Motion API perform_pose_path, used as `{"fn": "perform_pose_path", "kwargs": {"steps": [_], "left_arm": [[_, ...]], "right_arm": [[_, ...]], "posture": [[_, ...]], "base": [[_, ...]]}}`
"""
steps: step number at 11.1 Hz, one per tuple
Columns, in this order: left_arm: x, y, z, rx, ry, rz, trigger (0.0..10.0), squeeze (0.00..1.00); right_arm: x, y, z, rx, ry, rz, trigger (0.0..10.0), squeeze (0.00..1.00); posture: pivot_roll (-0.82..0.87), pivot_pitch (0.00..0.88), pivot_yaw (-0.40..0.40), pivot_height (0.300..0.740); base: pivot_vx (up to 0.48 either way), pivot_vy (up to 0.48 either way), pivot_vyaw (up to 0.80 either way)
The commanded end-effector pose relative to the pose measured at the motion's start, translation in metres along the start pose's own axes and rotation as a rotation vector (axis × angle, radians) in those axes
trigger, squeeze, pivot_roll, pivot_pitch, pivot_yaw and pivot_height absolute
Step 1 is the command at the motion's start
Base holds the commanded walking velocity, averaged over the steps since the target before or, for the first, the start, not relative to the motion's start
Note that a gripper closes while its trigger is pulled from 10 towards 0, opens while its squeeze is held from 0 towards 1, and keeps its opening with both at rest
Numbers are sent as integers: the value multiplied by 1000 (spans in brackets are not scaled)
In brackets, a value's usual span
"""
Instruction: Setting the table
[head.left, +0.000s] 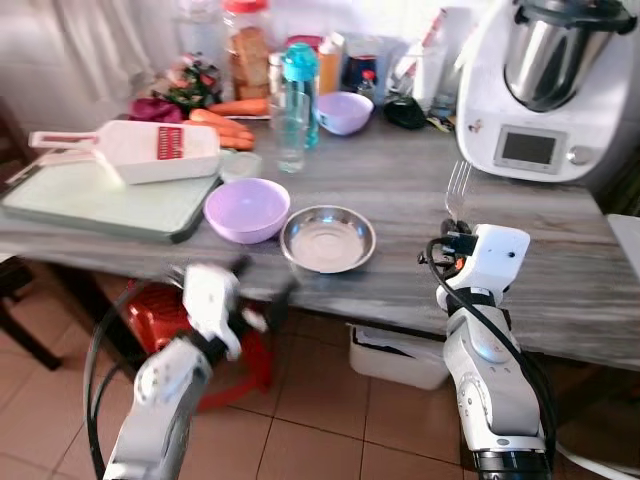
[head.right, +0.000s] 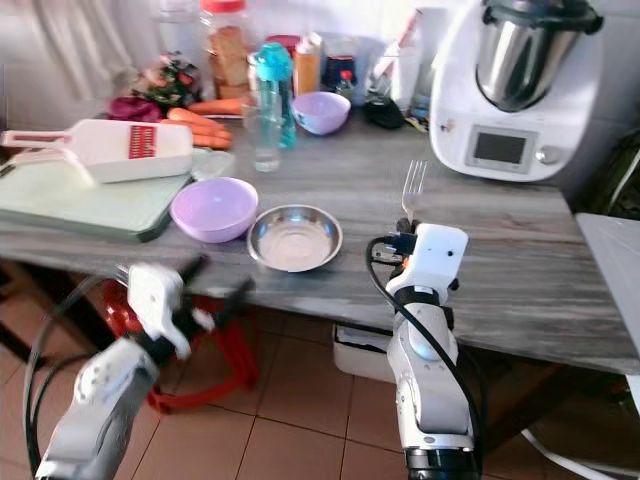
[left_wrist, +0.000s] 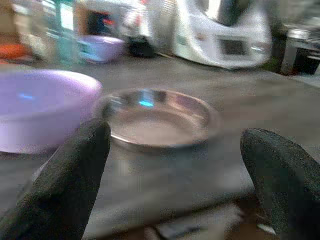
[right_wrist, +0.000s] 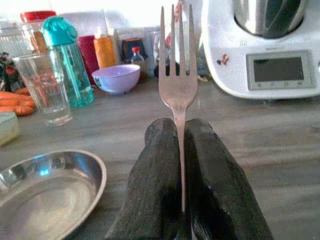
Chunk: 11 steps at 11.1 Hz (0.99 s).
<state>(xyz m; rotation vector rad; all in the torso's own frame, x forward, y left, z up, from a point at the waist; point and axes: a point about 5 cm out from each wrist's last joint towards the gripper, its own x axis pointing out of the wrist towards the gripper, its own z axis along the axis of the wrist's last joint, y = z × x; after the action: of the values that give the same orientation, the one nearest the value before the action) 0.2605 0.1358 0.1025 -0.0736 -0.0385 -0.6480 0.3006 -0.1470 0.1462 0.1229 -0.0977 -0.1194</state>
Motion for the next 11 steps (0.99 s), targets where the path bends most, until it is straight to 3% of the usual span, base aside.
{"fn": "perform_pose_path", "kwargs": {"steps": [1, 5, 8, 11], "left_arm": [[-1, -7, 2, -13, 12, -80, 10000, 0], [-5, -13, 0, -51, 40, -172, 10000, 0], [-4, -16, 0, -70, 49, -192, 10000, 0], [-5, -17, 0, -75, 52, -196, 10000, 0]], "right_arm": [[4, -4, -3, 4, 35, -29, 10000, 0], [21, -14, -9, 30, 129, -97, 10000, 0], [31, -6, -27, 120, 265, -88, 10000, 0], [44, 2, -29, 104, 302, -53, 10000, 0]], "posture": [[78, 43, -10, 740], [73, 43, -14, 740], [79, 41, -20, 740], [85, 43, -21, 740]], "base": [[0, 0, 0], [0, 0, 0], [0, 0, 0], [0, 0, 0]]}}
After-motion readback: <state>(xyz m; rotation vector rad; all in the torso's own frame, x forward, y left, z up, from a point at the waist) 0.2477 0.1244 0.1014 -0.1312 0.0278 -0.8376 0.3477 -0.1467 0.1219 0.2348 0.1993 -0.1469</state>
